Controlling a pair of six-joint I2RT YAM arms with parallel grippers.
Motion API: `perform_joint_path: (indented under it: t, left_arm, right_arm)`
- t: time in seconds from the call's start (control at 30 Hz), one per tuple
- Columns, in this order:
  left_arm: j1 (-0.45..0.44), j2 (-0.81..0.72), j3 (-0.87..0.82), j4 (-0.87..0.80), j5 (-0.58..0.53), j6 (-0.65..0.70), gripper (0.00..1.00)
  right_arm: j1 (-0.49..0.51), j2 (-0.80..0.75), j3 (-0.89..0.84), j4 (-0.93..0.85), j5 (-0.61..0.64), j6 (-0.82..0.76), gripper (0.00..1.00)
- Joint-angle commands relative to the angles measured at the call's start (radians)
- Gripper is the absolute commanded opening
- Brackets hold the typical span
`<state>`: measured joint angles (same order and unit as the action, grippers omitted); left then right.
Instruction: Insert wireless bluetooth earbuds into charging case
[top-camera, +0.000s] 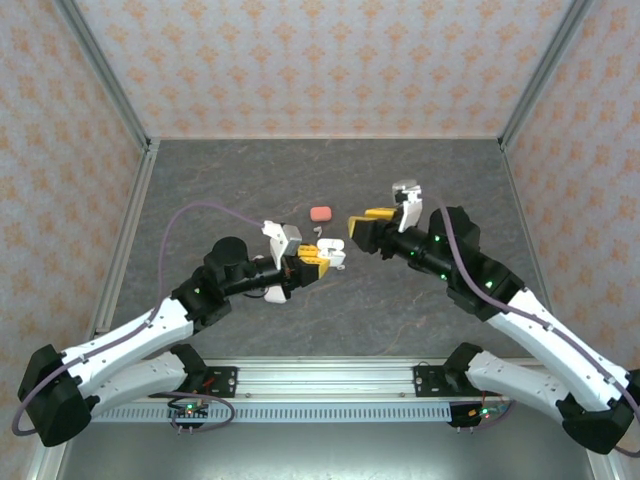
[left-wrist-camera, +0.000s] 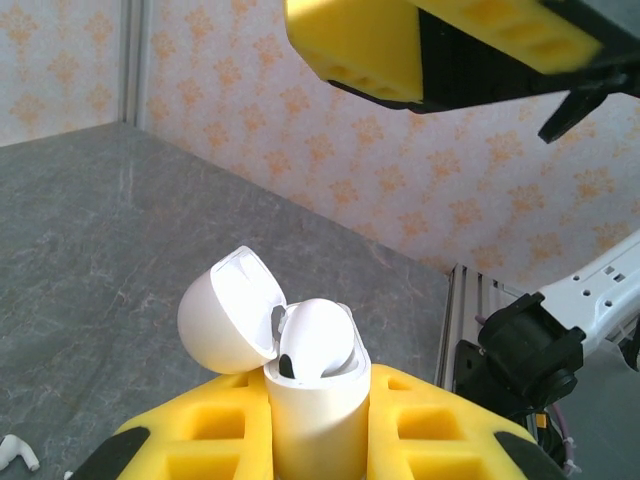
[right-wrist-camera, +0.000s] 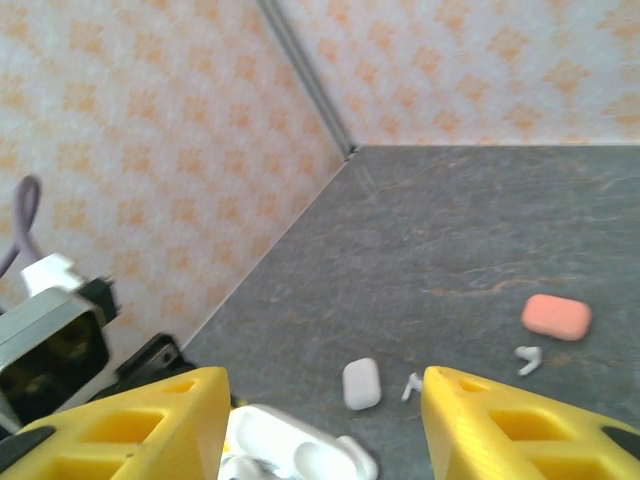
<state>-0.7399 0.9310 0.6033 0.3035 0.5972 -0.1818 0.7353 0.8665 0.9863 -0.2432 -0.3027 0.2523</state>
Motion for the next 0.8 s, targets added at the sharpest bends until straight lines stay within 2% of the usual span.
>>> perform_joint_path:
  t: [0.0,0.17,0.33,0.6,0.77]
  left_arm:
    - [-0.007,-0.05,-0.004,-0.006,-0.023,0.036,0.0]
    - [-0.007,-0.114,-0.007,-0.146,-0.074,0.085,0.0]
    - [-0.007,-0.183,-0.03,-0.208,-0.107,0.096,0.0]
    - [-0.007,-0.235,-0.057,-0.212,-0.131,0.094,0.0]
    - [-0.007,-0.236,-0.057,-0.207,-0.131,0.098,0.0]
  right_arm:
    - [-0.067,0.013,0.013,-0.136,0.001,0.061,0.54]
    - [-0.151,0.085,-0.032,-0.201,-0.013,0.102,0.52]
    - [-0.155,0.232,-0.048,-0.219,0.012,0.046,0.47]
    - [-0.144,0.525,-0.088,0.031,-0.146,0.051,0.46]
    - [-0.085,0.702,-0.025,0.085,-0.167,0.035,0.46]
